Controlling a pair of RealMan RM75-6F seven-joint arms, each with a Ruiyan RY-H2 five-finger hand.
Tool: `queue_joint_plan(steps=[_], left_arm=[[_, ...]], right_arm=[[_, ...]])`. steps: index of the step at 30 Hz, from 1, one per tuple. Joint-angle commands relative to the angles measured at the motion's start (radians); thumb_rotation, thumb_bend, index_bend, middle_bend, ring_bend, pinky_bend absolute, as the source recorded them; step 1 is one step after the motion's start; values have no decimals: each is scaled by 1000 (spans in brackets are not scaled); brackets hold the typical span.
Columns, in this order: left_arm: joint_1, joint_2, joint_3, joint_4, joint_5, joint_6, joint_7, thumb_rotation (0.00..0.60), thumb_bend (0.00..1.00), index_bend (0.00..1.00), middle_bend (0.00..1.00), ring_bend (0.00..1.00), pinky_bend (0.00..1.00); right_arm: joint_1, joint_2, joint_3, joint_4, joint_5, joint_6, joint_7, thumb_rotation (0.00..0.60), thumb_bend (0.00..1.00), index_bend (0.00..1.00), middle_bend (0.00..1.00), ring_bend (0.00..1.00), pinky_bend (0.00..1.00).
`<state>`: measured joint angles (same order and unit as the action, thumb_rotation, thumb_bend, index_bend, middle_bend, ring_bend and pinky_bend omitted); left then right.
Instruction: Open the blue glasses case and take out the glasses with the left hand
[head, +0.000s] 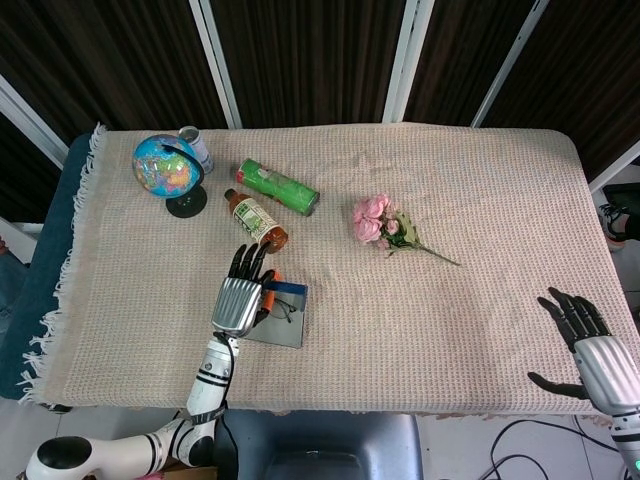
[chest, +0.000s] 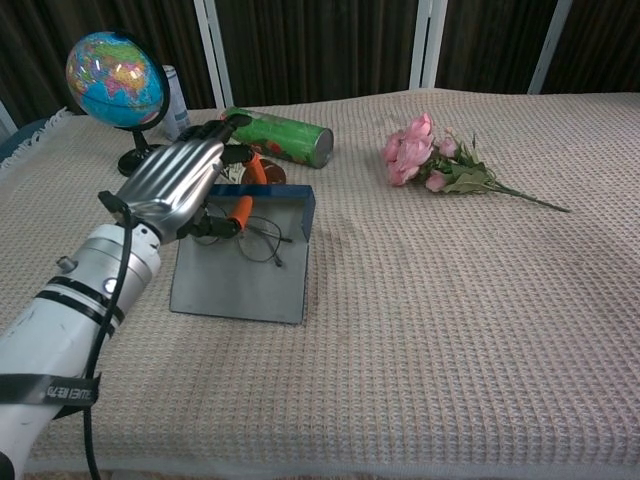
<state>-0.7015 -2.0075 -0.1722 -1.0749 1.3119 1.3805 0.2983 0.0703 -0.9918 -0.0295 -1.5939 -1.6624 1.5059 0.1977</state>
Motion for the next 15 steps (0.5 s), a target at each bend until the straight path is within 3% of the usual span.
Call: queue_joint_plan(steps=[1, 15], left_arm=[[9, -40, 5, 79, 35, 13, -34, 600, 544, 621, 31, 0, 0], [19, -62, -6, 134, 57, -36, -42, 600, 532, 624, 36, 0, 0]], right_arm=[[-1, 0, -1, 2, -1, 2, 3, 600, 20, 0, 0, 0, 0], [-3, 4, 1, 6, -2, 11, 20, 600, 20, 0, 0, 0, 0]])
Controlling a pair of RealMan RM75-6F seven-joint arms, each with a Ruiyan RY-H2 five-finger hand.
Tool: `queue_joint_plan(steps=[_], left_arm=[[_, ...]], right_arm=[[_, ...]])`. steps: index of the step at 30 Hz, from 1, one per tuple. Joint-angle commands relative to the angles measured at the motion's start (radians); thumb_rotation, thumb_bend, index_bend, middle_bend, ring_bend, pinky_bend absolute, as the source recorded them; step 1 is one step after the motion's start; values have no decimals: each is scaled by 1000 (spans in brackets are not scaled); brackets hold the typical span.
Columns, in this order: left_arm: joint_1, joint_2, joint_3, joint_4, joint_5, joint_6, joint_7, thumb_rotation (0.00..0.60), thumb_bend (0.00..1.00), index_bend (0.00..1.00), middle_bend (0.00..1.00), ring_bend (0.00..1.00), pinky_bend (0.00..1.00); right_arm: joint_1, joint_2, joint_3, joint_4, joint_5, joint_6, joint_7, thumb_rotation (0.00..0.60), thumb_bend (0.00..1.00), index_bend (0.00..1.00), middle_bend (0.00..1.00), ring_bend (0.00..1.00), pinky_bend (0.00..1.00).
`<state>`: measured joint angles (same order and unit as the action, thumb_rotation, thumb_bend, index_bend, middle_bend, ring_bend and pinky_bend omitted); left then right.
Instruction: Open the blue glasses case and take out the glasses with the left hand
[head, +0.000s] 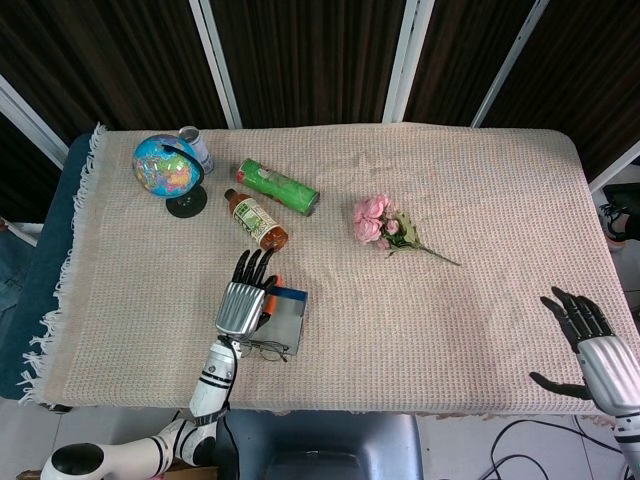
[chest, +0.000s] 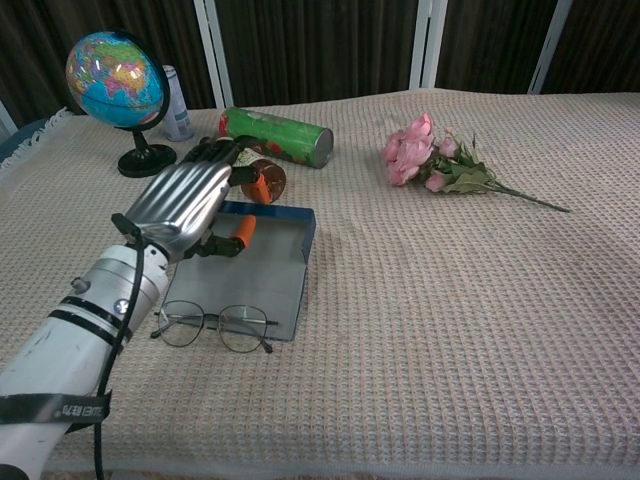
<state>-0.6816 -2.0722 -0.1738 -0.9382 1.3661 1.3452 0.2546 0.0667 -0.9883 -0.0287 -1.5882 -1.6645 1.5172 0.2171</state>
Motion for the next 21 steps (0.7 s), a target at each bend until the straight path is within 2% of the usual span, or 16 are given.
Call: queue_joint_plan(steps=[1, 5, 11, 16, 21], left_arm=[[-1, 5, -9, -6, 4, 0, 1, 600, 532, 624, 36, 0, 0], [-13, 22, -43, -15, 14, 16, 4, 600, 531, 618, 36, 0, 0], [-59, 54, -132, 19, 5, 25, 6, 600, 531, 610, 41, 0, 0], [-85, 60, -175, 68, -64, -70, 8, 600, 522, 578, 48, 0, 0], [-116, 29, -201, 179, -143, -186, 34, 600, 502, 526, 59, 0, 0]], right_arm=[[0, 0, 1, 0, 0, 0, 1, 600, 17, 0, 0, 0, 0], [-1, 2, -1, 1, -1, 2, 5, 600, 18, 0, 0, 0, 0], [-4, 2, 1, 4, 1, 8, 11, 600, 18, 0, 0, 0, 0], [-1, -1, 3, 3, 5, 3, 7, 600, 19, 0, 0, 0, 0], [-2, -1, 4, 4, 2, 7, 8, 600, 17, 0, 0, 0, 0]])
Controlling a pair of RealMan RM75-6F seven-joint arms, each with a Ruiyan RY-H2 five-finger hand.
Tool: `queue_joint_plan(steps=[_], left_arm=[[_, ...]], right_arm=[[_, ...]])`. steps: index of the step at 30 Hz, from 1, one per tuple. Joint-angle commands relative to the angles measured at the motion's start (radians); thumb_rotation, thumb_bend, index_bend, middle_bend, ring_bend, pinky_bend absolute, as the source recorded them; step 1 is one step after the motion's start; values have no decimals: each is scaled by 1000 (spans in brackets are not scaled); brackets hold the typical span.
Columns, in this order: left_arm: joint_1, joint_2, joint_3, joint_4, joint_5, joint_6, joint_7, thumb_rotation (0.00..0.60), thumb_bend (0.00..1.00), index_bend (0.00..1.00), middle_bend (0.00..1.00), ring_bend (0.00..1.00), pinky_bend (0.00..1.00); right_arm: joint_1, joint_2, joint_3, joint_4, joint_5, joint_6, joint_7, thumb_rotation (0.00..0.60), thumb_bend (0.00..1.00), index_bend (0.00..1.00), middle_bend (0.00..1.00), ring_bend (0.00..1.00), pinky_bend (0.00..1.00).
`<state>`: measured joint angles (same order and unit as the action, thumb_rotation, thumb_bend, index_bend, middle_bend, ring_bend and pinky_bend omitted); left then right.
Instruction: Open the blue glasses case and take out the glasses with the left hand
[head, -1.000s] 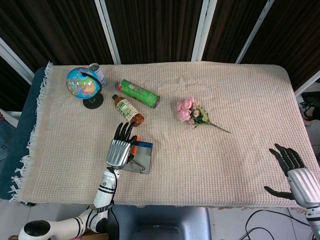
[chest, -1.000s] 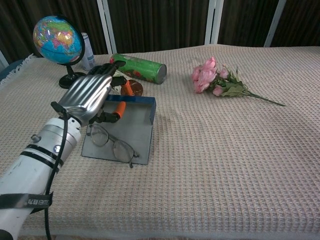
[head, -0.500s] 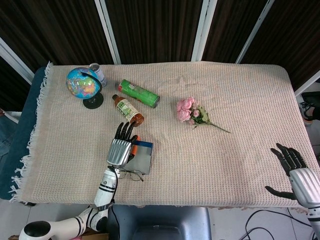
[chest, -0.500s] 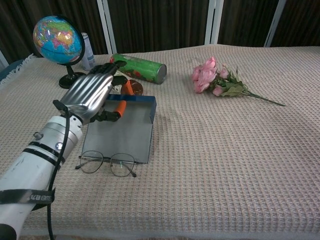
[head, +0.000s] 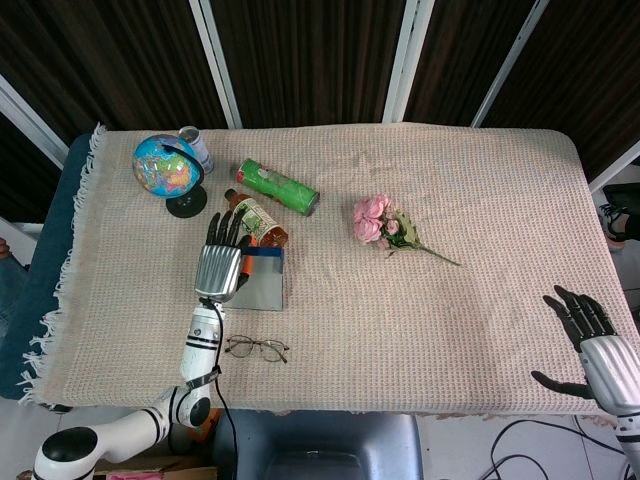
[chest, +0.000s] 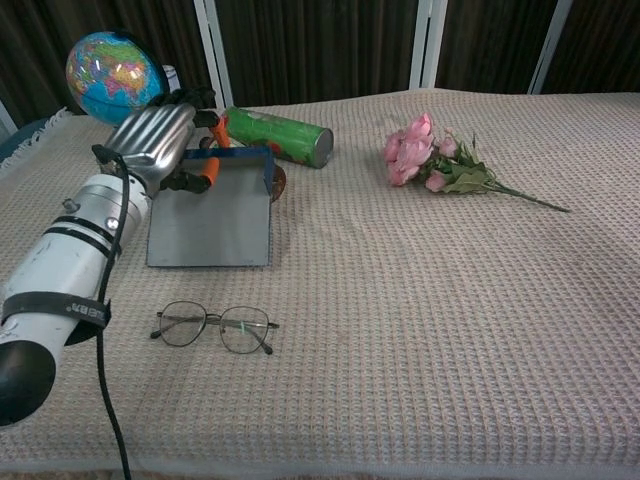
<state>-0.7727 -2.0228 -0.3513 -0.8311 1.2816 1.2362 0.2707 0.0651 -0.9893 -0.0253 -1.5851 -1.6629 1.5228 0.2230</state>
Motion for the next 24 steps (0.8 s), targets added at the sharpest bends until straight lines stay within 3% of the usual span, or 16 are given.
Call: queue_joint_plan(steps=[1, 3, 6, 8, 12, 17, 21, 23, 24], left_arm=[[-25, -24, -23, 83, -67, -92, 20, 600, 500, 499, 59, 0, 0], [-21, -25, -19, 93, -82, -117, 20, 600, 489, 393, 54, 0, 0], [-11, -16, -23, 69, -121, -155, 49, 600, 435, 78, 21, 0, 0], [0, 0, -27, 25, -164, -190, 107, 600, 405, 2, 5, 0, 0], [43, 81, -25, -173, -250, -224, 227, 600, 376, 0, 0, 0, 0], [118, 236, 20, -476, -248, -169, 286, 600, 380, 0, 0, 0, 0], [248, 459, 128, -795, -102, -74, 187, 600, 388, 0, 0, 0, 0], [325, 571, 216, -901, 0, -30, 88, 600, 394, 0, 0, 0, 0], [378, 636, 285, -937, 70, 4, 18, 600, 396, 0, 0, 0, 0]], right_arm=[[-1, 1, 1, 2, 2, 2, 4, 600, 18, 0, 0, 0, 0], [0, 2, 4, 4, 6, 1, 10, 600, 19, 0, 0, 0, 0], [2, 1, 4, 5, 6, -2, 10, 600, 20, 0, 0, 0, 0], [3, 0, 3, 4, 4, -5, 4, 600, 15, 0, 0, 0, 0], [2, -2, 0, -1, 0, -5, -9, 600, 21, 0, 0, 0, 0], [4, -9, -1, -5, -1, -11, -33, 600, 18, 0, 0, 0, 0], [10, -17, -2, -14, 1, -29, -68, 600, 19, 0, 0, 0, 0], [12, -23, -3, -19, 4, -38, -92, 600, 20, 0, 0, 0, 0], [13, -27, -3, -22, 7, -45, -110, 600, 19, 0, 0, 0, 0]])
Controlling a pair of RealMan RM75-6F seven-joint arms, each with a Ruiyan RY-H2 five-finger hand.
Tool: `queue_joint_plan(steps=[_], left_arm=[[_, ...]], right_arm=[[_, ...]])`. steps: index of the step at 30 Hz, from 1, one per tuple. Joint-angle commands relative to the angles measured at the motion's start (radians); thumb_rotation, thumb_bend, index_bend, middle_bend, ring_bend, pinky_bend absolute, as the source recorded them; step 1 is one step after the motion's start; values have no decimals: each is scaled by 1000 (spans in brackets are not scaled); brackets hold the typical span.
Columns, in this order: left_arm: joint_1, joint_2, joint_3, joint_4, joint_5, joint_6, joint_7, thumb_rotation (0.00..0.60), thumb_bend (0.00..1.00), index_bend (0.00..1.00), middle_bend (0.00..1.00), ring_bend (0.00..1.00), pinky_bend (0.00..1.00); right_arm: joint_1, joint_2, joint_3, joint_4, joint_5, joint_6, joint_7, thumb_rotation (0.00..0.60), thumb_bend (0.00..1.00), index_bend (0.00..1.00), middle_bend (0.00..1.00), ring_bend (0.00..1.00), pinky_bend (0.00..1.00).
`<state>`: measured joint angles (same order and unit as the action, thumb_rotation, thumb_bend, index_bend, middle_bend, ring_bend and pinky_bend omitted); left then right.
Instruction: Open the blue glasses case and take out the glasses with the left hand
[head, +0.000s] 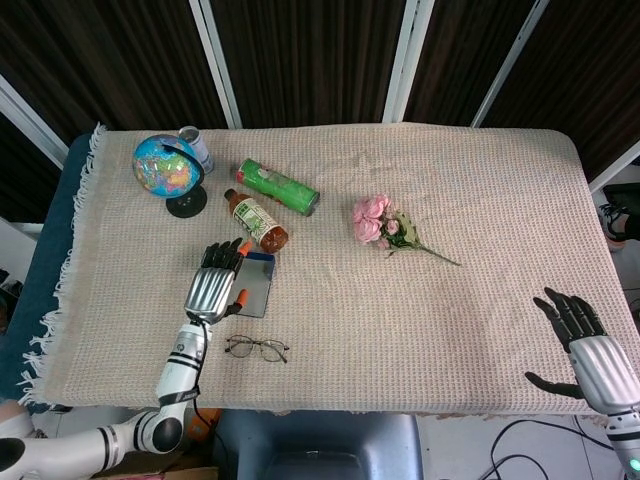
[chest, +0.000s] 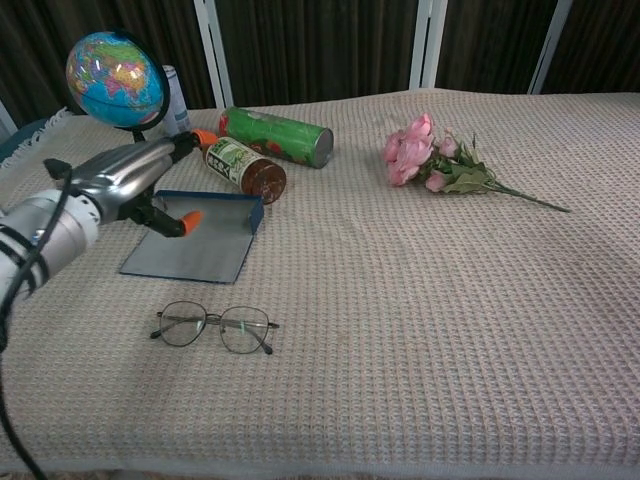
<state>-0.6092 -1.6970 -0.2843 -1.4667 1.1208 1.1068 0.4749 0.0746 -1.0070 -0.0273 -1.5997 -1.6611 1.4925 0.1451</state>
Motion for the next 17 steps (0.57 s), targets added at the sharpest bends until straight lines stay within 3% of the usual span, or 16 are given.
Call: queue_joint_plan(steps=[1, 3, 6, 9, 17], left_arm=[[243, 348, 260, -301, 291, 162, -226, 600, 398, 0, 0, 0, 0], [316, 394, 335, -234, 403, 267, -269, 600, 399, 0, 0, 0, 0], [404, 388, 372, -120, 444, 391, -316, 600, 385, 0, 0, 0, 0], [448, 372, 380, -35, 448, 438, -435, 600, 363, 0, 0, 0, 0], [458, 383, 369, 9, 497, 488, -478, 600, 355, 0, 0, 0, 0]], right_arm=[[4, -12, -1, -11, 7, -18, -44, 600, 19, 0, 0, 0, 0], [5, -20, -1, -18, 11, -24, -71, 600, 16, 0, 0, 0, 0], [6, -32, -1, -27, 14, -31, -106, 600, 16, 0, 0, 0, 0], [9, -40, -1, -33, 15, -38, -132, 600, 20, 0, 0, 0, 0], [12, -55, 9, -37, 36, -47, -165, 600, 23, 0, 0, 0, 0]])
